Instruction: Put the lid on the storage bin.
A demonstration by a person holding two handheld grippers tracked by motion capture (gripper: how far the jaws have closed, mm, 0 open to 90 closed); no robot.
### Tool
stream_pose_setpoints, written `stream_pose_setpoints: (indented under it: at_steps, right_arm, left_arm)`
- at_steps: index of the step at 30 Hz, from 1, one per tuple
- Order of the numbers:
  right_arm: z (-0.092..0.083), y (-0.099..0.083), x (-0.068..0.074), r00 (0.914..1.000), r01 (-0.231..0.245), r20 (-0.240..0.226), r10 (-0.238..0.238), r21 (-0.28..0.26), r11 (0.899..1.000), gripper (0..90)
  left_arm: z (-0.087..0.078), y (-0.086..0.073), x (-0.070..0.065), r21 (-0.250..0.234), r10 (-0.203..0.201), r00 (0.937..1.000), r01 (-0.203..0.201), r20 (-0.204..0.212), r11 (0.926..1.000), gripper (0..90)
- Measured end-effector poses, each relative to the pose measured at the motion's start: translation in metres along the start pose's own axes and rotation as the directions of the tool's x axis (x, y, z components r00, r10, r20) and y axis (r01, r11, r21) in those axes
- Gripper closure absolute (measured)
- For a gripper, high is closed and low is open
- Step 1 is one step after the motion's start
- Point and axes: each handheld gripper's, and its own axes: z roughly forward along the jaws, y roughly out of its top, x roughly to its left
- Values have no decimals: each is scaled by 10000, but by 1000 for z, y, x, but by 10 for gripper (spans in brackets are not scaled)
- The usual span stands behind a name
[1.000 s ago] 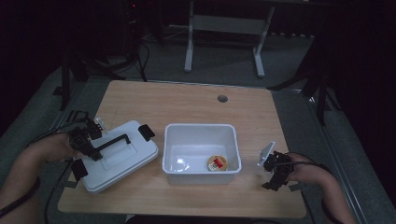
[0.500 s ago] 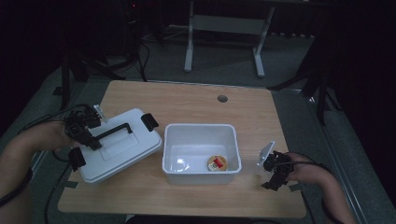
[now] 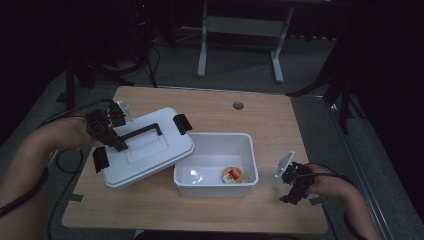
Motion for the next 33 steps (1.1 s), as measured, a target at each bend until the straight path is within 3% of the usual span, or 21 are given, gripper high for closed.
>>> stream_pose_setpoints:
  at_steps: [10, 15, 18, 22, 28, 31, 33]
  right_arm:
    - [-1, -3, 0, 9999, -122, -32, 122, -70, 9999, 140]
    - [-2, -4, 0, 9999, -134, -35, 134, -84, 9999, 135]
    - [-2, -6, 1, 9999, -99, 35, 99, -106, 9999, 136]
    - [-3, -6, 2, 9999, -106, 18, 106, -115, 9999, 136]
    - [-3, -5, 2, 9999, -101, -29, 101, -106, 9999, 136]
    - [-3, -5, 2, 10000, -70, -34, 69, -153, 9999, 136]
    - [-3, -4, 3, 9999, -77, -73, 76, -162, 9998, 137]
  left_arm:
    - [3, 39, -13, -54, 1035, 9941, -1034, 333, 9946, 833]
    - [10, 54, -17, -52, 1284, 9908, -1283, 439, 9917, 834]
    - [14, 69, -23, -81, 1741, 9835, -1739, 489, 9847, 833]
    - [16, 83, -27, 13, 1966, 9792, -1969, 500, 9804, 833]
    - [16, 101, -36, 89, 2463, 9676, -2472, 550, 9689, 834]
    - [15, 107, -38, -19, 2517, 9660, -2520, 596, 9677, 833]
    - [16, 116, -43, 63, 2814, 9577, -2822, 598, 9593, 833]
